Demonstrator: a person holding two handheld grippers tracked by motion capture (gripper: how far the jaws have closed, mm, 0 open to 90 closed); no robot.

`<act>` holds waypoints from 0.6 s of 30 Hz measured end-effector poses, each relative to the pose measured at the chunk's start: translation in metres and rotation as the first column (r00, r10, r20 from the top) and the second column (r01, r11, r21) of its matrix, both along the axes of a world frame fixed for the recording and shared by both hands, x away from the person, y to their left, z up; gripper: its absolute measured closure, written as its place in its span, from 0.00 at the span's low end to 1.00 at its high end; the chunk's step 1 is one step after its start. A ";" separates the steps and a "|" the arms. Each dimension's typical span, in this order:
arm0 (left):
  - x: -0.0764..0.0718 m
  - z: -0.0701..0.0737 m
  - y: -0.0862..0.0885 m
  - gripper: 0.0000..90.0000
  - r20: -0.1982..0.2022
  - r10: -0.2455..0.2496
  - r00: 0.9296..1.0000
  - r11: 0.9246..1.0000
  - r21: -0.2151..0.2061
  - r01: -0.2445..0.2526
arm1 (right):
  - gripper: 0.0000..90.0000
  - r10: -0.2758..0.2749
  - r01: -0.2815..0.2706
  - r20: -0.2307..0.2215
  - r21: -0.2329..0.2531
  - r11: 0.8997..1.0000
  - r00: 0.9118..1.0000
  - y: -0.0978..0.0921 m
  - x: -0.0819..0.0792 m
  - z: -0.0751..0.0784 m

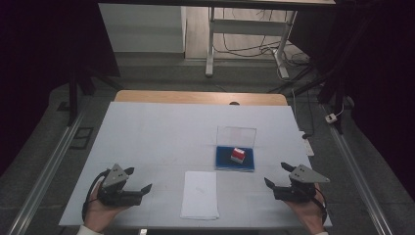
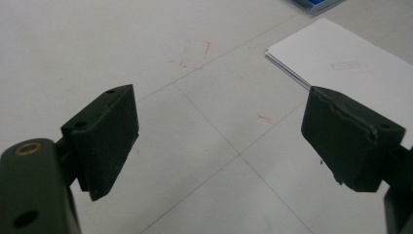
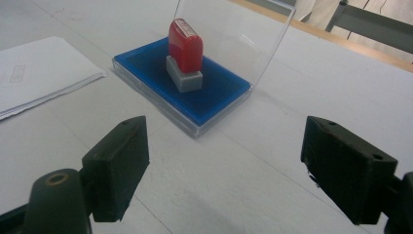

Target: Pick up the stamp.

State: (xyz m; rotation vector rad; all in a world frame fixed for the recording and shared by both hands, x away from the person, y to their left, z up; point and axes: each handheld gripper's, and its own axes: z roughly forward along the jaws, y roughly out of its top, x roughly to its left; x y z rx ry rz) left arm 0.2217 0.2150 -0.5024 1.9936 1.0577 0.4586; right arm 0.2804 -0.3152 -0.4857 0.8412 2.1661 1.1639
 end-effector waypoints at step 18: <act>0.004 -0.001 -0.004 0.17 -0.019 0.021 1.000 0.999 0.041 -0.020 | 0.22 0.015 -0.015 -0.042 0.001 1.000 0.999 -0.001 0.003 -0.002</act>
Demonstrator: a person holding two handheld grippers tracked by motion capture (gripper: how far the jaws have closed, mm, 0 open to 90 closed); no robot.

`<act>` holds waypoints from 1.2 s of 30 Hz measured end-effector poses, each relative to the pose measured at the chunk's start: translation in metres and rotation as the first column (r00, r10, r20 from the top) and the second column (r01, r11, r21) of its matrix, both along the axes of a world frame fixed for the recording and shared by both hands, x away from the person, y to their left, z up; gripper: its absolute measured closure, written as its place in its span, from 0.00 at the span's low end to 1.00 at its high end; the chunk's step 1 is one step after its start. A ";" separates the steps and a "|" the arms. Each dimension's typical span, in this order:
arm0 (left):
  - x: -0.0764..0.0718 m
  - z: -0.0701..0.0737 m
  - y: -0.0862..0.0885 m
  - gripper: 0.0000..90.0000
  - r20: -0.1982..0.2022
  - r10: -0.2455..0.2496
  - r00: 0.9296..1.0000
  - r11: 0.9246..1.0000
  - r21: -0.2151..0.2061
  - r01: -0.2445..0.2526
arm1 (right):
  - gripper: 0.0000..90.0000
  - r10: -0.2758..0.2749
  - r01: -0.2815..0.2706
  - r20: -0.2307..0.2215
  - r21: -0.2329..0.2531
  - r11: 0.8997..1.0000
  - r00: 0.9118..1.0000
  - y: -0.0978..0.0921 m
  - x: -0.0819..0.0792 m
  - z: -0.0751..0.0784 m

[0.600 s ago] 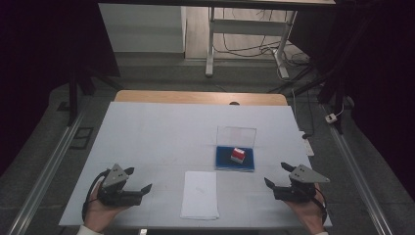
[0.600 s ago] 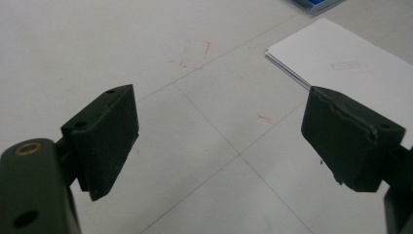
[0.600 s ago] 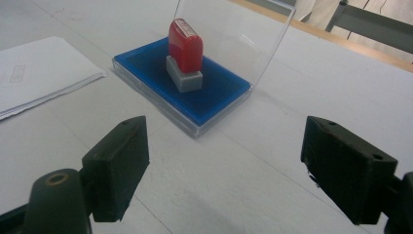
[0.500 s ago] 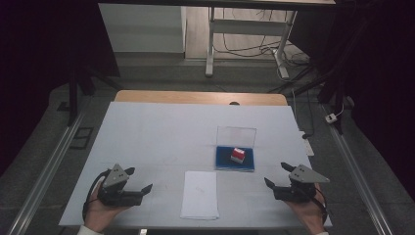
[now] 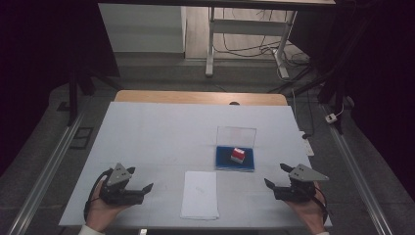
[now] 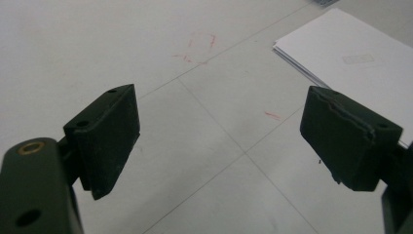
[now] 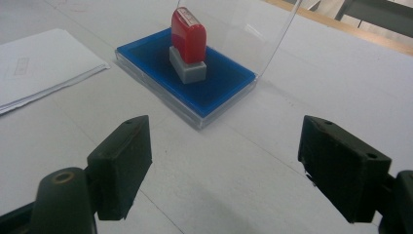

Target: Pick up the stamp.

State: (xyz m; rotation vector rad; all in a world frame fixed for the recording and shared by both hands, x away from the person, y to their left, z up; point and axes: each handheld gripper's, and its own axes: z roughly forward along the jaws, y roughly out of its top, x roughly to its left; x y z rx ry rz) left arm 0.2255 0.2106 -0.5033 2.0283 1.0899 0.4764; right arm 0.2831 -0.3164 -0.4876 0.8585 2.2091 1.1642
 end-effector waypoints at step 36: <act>0.008 -0.002 0.001 0.19 0.008 0.007 1.000 1.000 0.007 -0.007 | 0.30 0.082 -0.085 -0.092 -0.022 0.996 0.992 0.027 0.044 0.030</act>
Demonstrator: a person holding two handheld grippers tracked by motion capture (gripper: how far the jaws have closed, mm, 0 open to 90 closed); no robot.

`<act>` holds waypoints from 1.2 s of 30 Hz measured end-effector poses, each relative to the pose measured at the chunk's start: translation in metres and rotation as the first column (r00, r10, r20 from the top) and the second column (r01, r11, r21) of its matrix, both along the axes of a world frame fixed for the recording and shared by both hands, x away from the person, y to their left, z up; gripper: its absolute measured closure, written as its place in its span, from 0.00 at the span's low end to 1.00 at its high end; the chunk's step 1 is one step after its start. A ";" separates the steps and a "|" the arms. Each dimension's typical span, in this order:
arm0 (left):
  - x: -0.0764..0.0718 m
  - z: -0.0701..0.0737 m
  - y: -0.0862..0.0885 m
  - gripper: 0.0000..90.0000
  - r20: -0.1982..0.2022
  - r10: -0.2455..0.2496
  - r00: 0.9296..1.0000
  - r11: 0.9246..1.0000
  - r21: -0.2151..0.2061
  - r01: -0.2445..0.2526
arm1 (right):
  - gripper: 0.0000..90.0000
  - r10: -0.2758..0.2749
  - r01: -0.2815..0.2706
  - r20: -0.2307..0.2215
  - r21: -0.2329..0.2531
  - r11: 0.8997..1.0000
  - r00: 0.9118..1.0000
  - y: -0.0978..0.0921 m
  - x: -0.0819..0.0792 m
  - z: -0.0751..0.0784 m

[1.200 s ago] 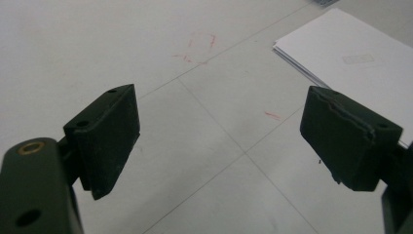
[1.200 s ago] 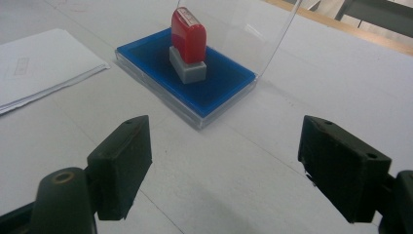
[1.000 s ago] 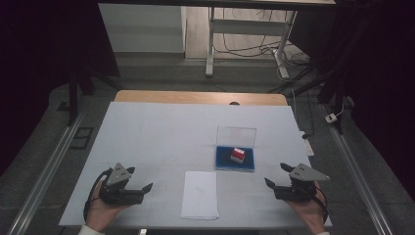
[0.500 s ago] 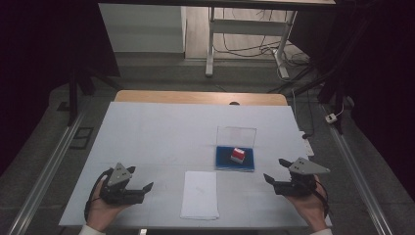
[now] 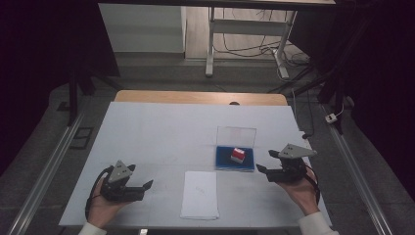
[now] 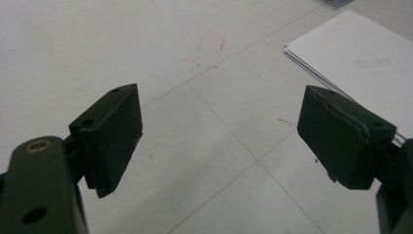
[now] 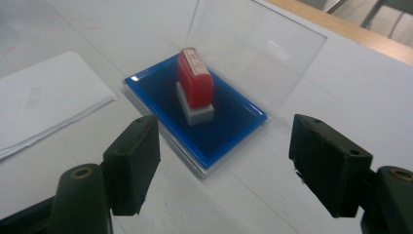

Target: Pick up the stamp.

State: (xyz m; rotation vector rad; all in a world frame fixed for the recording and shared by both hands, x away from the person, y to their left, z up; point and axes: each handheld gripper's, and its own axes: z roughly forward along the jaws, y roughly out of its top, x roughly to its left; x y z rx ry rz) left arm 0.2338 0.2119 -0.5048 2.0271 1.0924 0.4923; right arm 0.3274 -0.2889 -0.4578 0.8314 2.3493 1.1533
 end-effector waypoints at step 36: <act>0.004 -0.005 -0.001 0.19 -0.023 -0.005 1.000 1.000 0.020 0.005 | 0.31 0.070 -0.075 -0.061 -0.085 0.994 0.996 0.067 0.054 0.005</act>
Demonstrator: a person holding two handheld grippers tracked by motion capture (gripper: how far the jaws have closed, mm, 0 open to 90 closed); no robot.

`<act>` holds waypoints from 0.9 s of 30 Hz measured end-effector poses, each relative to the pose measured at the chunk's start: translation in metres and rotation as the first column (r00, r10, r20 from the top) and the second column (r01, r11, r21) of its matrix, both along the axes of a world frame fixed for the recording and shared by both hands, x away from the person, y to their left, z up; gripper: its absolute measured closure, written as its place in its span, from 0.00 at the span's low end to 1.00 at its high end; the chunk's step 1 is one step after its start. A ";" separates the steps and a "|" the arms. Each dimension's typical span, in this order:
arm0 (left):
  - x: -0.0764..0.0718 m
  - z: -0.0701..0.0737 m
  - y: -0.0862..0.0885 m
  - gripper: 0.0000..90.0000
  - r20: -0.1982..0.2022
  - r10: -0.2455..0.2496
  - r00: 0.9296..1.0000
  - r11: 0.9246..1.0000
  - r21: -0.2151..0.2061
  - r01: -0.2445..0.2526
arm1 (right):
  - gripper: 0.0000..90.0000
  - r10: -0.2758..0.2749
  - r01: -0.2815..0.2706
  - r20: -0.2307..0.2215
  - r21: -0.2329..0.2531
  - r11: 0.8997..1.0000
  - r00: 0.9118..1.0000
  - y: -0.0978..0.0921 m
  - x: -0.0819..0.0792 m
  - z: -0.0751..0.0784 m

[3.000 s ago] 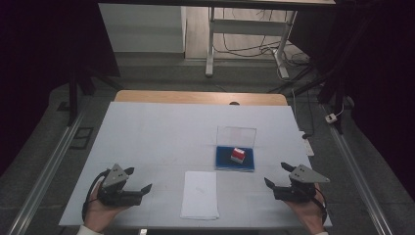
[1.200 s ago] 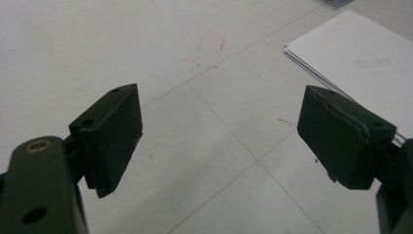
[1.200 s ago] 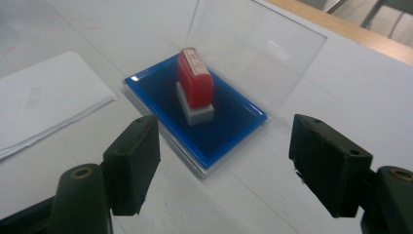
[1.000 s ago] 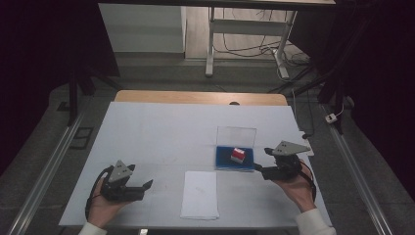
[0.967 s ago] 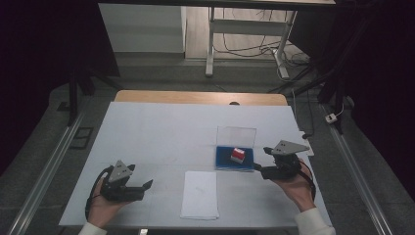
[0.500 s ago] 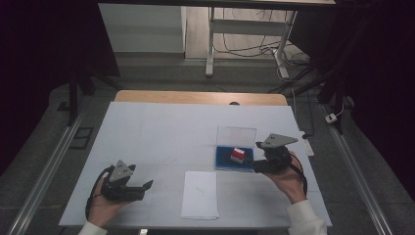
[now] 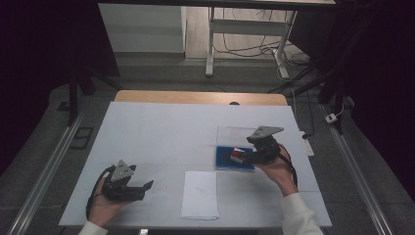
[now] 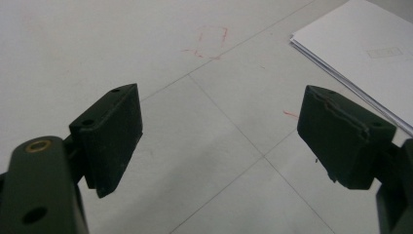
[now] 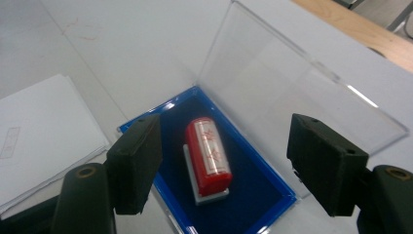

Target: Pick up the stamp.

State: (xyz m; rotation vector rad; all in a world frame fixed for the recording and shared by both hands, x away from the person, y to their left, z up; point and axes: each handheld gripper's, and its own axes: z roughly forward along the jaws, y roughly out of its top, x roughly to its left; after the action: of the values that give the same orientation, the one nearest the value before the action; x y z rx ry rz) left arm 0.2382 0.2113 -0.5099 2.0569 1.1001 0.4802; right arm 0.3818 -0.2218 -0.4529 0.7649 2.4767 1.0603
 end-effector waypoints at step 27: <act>-0.004 -0.003 0.001 0.19 0.002 -0.017 1.000 1.000 0.004 0.017 | 0.64 0.051 -0.054 -0.051 -0.068 0.996 0.997 0.013 0.011 -0.023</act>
State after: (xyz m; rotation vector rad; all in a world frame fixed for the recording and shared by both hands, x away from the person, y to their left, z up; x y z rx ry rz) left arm 0.2342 0.2121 -0.5128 2.0674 1.0803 0.4761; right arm 0.3931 -0.2085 -0.4761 0.7173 2.5734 0.9795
